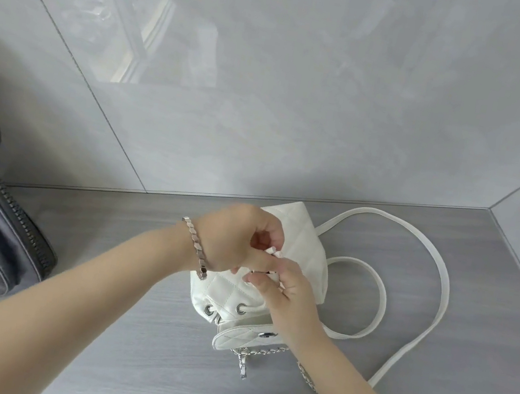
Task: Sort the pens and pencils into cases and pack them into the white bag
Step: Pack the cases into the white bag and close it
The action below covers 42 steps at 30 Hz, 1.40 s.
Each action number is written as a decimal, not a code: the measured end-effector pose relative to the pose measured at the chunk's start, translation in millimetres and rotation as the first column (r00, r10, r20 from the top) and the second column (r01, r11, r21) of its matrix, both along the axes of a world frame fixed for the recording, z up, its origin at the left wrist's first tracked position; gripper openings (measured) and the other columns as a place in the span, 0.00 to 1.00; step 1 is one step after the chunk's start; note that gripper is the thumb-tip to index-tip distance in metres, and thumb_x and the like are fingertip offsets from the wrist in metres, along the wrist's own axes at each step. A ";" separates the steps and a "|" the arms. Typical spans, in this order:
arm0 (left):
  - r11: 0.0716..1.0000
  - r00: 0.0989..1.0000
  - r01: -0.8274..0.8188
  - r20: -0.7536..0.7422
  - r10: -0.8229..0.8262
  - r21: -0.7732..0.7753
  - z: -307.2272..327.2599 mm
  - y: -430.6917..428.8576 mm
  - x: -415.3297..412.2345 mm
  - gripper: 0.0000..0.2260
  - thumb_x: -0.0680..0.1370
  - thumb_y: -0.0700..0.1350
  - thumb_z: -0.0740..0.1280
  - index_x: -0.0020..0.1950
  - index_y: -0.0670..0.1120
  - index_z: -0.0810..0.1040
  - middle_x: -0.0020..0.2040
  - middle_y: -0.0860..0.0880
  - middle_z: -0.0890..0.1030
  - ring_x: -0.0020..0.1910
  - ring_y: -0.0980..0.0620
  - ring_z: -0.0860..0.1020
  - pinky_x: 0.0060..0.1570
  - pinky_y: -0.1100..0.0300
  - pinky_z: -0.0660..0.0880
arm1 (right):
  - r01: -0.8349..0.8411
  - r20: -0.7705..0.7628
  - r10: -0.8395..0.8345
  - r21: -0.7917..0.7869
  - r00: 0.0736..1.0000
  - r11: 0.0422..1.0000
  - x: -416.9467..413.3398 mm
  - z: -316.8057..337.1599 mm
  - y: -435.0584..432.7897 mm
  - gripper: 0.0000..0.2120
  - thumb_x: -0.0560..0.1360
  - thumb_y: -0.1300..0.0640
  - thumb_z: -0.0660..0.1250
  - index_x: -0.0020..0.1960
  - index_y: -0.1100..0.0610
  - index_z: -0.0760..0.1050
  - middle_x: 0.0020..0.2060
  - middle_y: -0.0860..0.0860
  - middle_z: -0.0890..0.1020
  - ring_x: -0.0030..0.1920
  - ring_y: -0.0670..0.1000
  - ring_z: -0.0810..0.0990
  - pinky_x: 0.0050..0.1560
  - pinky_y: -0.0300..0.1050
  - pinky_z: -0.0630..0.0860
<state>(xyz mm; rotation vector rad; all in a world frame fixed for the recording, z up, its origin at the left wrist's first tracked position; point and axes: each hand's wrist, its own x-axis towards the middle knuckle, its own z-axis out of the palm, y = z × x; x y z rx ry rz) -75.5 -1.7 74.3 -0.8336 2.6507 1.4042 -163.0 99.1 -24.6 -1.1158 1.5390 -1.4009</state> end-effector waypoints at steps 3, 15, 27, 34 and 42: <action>1.000 1.000 0.010 0.023 -0.009 -0.015 5.7 -2.8 -5.3 0.13 0.71 0.41 0.71 0.33 0.52 0.71 0.27 0.54 0.71 0.17 0.61 0.70 0.22 0.69 0.68 | -0.035 -0.163 0.053 0.111 0.985 0.993 -16.8 -20.9 -1.3 0.38 0.65 0.26 0.59 0.38 0.63 0.79 0.38 0.55 0.78 0.45 0.59 0.76 0.51 0.57 0.73; 0.983 0.992 -0.113 0.068 0.104 0.144 0.8 -3.2 -8.6 0.10 0.70 0.40 0.72 0.33 0.48 0.73 0.23 0.53 0.76 0.17 0.59 0.74 0.25 0.67 0.70 | -0.052 -0.336 0.157 0.300 0.929 0.952 -34.0 17.7 7.6 0.20 0.71 0.57 0.71 0.24 0.44 0.68 0.24 0.44 0.72 0.28 0.43 0.71 0.31 0.31 0.65; 0.993 0.986 -0.061 0.162 0.044 0.100 -13.2 4.5 -16.3 0.07 0.70 0.45 0.72 0.36 0.49 0.74 0.28 0.52 0.77 0.22 0.56 0.78 0.31 0.53 0.77 | -0.108 -0.260 0.252 0.465 0.932 0.879 -35.3 -7.1 17.8 0.08 0.70 0.57 0.72 0.36 0.60 0.79 0.31 0.53 0.74 0.31 0.47 0.71 0.37 0.40 0.68; 0.919 0.917 -0.389 0.122 0.379 0.067 -42.6 -25.0 36.0 0.07 0.71 0.41 0.73 0.38 0.46 0.75 0.26 0.50 0.77 0.20 0.58 0.77 0.23 0.70 0.72 | -0.062 -0.231 0.199 0.491 0.952 0.869 -44.3 -7.9 12.5 0.04 0.67 0.59 0.74 0.36 0.59 0.81 0.20 0.44 0.77 0.25 0.40 0.75 0.35 0.39 0.74; 0.567 0.966 -0.198 -0.062 0.250 -0.799 -98.8 14.6 25.0 0.17 0.57 0.41 0.79 0.42 0.45 0.79 0.37 0.46 0.81 0.30 0.46 0.79 0.21 0.60 0.73 | -0.053 -0.244 0.202 0.507 0.949 0.860 -41.5 -4.9 3.8 0.07 0.69 0.63 0.72 0.33 0.58 0.77 0.24 0.48 0.78 0.25 0.45 0.77 0.37 0.44 0.78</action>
